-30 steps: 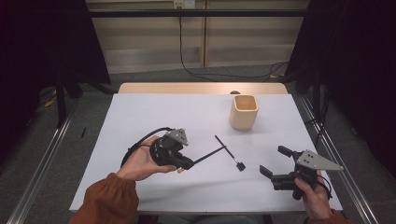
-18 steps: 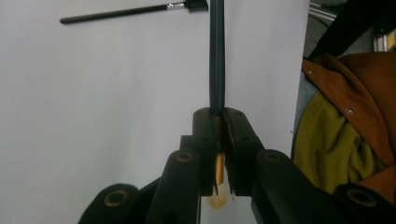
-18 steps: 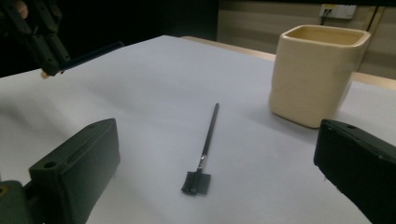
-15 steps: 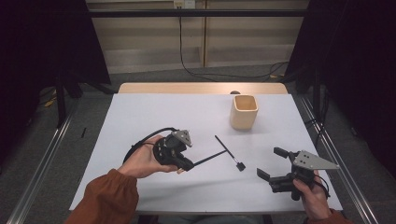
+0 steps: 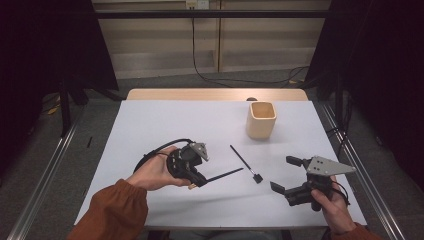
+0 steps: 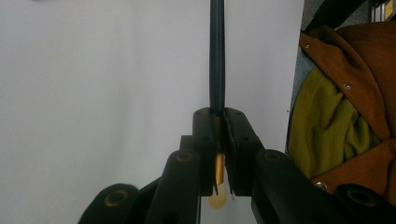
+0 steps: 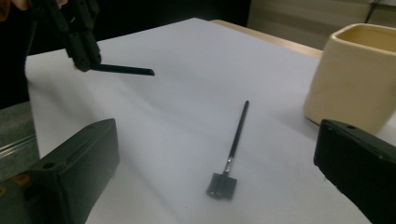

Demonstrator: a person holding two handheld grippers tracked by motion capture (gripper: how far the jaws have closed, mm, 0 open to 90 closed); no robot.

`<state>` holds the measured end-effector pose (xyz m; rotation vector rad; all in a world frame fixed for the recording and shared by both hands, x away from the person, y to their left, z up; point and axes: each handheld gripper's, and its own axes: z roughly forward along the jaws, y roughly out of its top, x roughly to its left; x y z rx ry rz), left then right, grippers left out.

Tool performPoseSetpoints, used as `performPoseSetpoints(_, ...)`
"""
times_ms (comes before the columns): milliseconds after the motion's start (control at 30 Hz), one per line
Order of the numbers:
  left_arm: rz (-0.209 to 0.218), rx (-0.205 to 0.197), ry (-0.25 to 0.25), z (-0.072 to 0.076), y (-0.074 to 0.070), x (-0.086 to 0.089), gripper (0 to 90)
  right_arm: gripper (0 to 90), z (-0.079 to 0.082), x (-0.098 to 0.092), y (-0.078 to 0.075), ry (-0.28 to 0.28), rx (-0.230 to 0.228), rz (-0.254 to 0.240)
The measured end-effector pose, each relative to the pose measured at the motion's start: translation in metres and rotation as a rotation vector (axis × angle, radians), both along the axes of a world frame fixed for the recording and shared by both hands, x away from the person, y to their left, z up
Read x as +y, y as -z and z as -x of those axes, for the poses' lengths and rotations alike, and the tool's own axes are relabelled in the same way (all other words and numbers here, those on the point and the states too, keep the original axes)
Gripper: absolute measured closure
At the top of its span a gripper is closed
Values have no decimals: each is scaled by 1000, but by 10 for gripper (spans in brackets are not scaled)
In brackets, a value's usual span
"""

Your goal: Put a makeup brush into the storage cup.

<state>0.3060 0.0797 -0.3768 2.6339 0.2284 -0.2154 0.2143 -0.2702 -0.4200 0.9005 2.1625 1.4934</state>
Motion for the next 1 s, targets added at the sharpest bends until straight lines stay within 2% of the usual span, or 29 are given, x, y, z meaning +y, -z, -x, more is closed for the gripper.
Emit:
performPoseSetpoints(200, -14, 4, 6, 1, 1, -2, 840, 0, -7, 6, -11, -60, 19, 33)
performPoseSetpoints(400, -21, 12, 13, 0, 2, -4, 839, 1, -19, 12, -22, -176, 96, 56)
performPoseSetpoints(533, -34, 12, 22, 0, 2, -5, 840, 16, -25, 18, -27, -218, 118, 85)
performPoseSetpoints(733, -47, 13, 26, 0, 1, -7, 839, 28, -33, 34, -33, -321, 158, 173)
performPoseSetpoints(800, -49, 17, 27, 1, 1, -8, 839, 45, -35, 41, -35, -339, 142, 211)
performPoseSetpoints(867, -53, 17, 33, 1, 1, -10, 839, 35, -38, 47, -37, -382, 159, 214)
performPoseSetpoints(1000, -56, 11, 38, 3, 1, -12, 839, 33, -46, 58, -42, -440, 185, 261)
